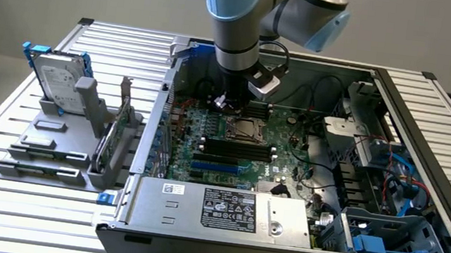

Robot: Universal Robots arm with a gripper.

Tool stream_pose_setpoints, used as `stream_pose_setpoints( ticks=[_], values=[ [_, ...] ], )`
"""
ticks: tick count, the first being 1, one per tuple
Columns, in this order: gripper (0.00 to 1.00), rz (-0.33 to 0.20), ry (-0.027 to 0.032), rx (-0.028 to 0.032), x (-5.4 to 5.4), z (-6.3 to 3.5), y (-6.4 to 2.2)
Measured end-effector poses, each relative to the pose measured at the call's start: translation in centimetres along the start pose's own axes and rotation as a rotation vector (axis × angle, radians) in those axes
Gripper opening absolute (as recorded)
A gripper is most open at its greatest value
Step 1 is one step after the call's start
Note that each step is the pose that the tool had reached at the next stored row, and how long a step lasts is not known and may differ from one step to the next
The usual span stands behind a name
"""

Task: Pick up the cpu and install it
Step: 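Install the first cpu locking lever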

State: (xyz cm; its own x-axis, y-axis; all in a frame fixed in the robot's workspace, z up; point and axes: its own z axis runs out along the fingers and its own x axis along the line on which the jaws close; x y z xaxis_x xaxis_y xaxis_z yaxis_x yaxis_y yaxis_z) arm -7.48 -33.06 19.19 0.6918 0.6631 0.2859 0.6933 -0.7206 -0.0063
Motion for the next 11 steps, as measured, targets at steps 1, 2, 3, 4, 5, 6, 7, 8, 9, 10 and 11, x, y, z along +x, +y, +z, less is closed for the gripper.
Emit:
stream_pose_setpoints(
  ticks=[1,2,3,4,5,6,7,8,9,10,11],
  values=[
    [0.11,0.001,-0.0005,0.0001,0.01,-0.01,0.00],
    [0.11,0.002,-0.0012,0.0004,0.02,-0.04,0.00],
    [0.11,0.003,-0.0017,0.0009,0.03,-0.10,0.00],
    [0.11,0.003,-0.0024,0.0015,0.04,-0.18,-0.01],
    [0.11,0.004,-0.0033,0.0023,0.05,-0.28,-0.03],
    [0.11,0.005,-0.0045,0.0030,0.07,-0.37,-0.04],
    [0.11,0.005,-0.0051,0.0035,0.08,-0.44,-0.05],
    [0.11,0.006,-0.0056,0.0039,0.08,-0.48,-0.06],
    [0.11,0.007,-0.0061,0.0041,0.07,-0.50,-0.08],
    [0.11,0.008,-0.0070,0.0045,0.06,-0.55,-0.09],
    [0.11,0.009,-0.0080,0.0047,0.05,-0.63,-0.11]
  ],
)
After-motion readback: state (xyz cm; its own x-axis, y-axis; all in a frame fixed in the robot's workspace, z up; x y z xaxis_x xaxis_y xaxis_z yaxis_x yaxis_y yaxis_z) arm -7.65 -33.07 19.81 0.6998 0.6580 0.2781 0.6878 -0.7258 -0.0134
